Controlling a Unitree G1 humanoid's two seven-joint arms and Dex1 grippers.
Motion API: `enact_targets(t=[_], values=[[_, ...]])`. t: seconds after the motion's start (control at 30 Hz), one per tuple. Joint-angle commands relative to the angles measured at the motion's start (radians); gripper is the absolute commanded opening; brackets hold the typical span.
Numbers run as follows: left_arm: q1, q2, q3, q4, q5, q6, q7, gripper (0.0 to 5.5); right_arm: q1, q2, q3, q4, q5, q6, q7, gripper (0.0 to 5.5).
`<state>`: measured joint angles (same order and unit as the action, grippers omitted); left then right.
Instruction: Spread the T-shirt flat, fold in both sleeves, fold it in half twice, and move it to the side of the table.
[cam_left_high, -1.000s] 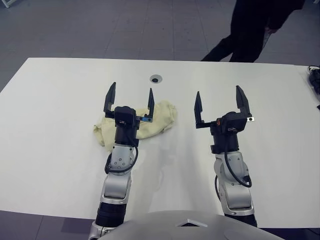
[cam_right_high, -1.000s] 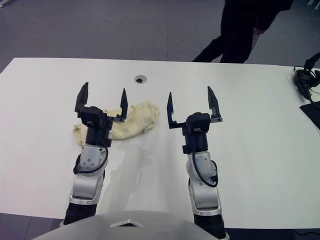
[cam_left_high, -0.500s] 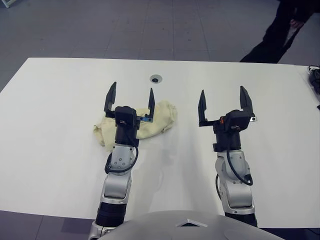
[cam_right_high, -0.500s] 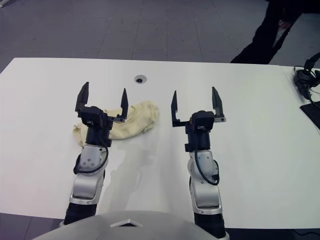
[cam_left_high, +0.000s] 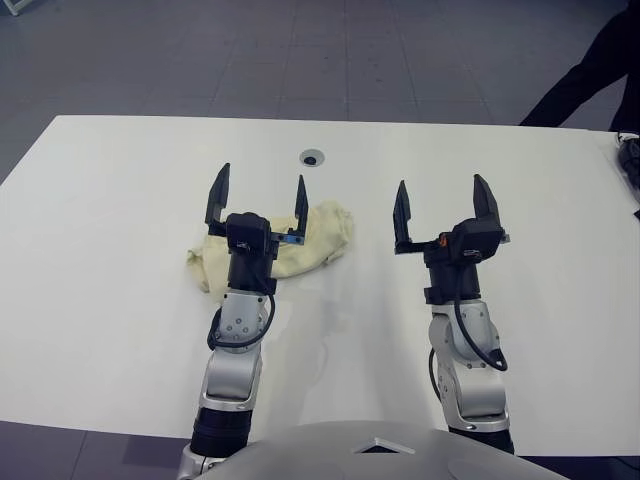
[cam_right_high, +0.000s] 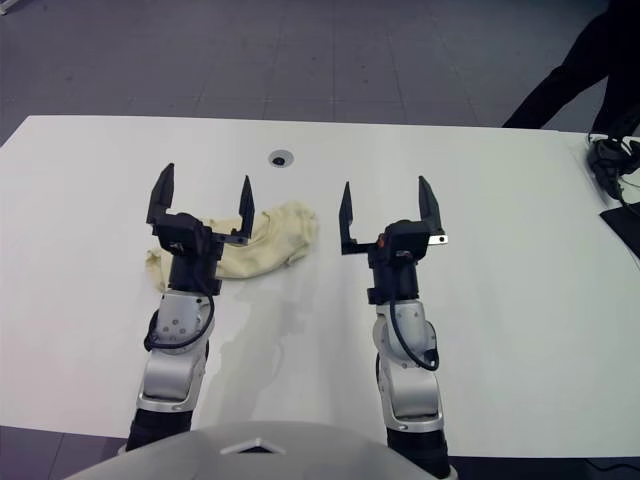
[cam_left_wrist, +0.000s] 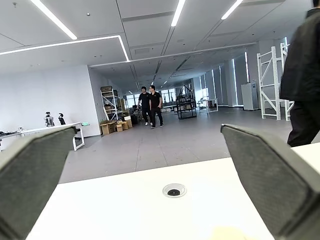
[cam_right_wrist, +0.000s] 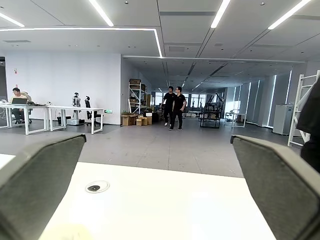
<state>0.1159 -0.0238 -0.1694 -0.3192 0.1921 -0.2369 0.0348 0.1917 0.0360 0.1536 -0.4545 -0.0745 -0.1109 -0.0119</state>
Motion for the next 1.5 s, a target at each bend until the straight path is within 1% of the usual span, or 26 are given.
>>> enact_targets(t=[0.03,0.17,1.03,1.17,1.23,1.33,1.43,1.5], values=[[0.003,-0.004,-0.005,-0.012,-0.02,0.019,-0.009,5.37,0.008,0.009,0.002,-0.017,0.021,0.035,0.001,5.4],[0.002,-0.003,-0.004,-0.013,-0.023,0.021,-0.009,5.37,0.003,0.017,-0.002,-0.027,0.062,0.068,0.005,5.4],[-0.006,-0.004,-0.008,-0.012,-0.04,0.061,-0.024,5.37,-0.006,0.005,0.002,-0.02,0.031,0.1,0.0,5.4],[-0.031,0.007,0.012,0.001,-0.037,0.08,-0.027,5.37,-0.014,0.003,0.002,-0.012,0.027,0.096,0.003,5.4],[-0.061,0.034,0.043,0.019,-0.004,0.117,-0.02,5.37,-0.027,0.002,0.001,-0.004,0.032,0.098,0.008,5.4],[-0.127,0.11,0.094,0.067,0.059,0.216,-0.033,5.37,-0.045,0.003,-0.005,0.005,0.044,0.102,0.013,5.4],[-0.22,0.237,0.114,0.128,0.116,0.259,-0.101,5.37,-0.047,0.01,-0.005,0.0,0.044,0.102,0.005,5.4],[-0.299,0.34,0.114,0.249,0.164,0.249,-0.142,5.37,-0.049,0.016,0.002,-0.002,0.039,0.101,-0.001,5.4]])
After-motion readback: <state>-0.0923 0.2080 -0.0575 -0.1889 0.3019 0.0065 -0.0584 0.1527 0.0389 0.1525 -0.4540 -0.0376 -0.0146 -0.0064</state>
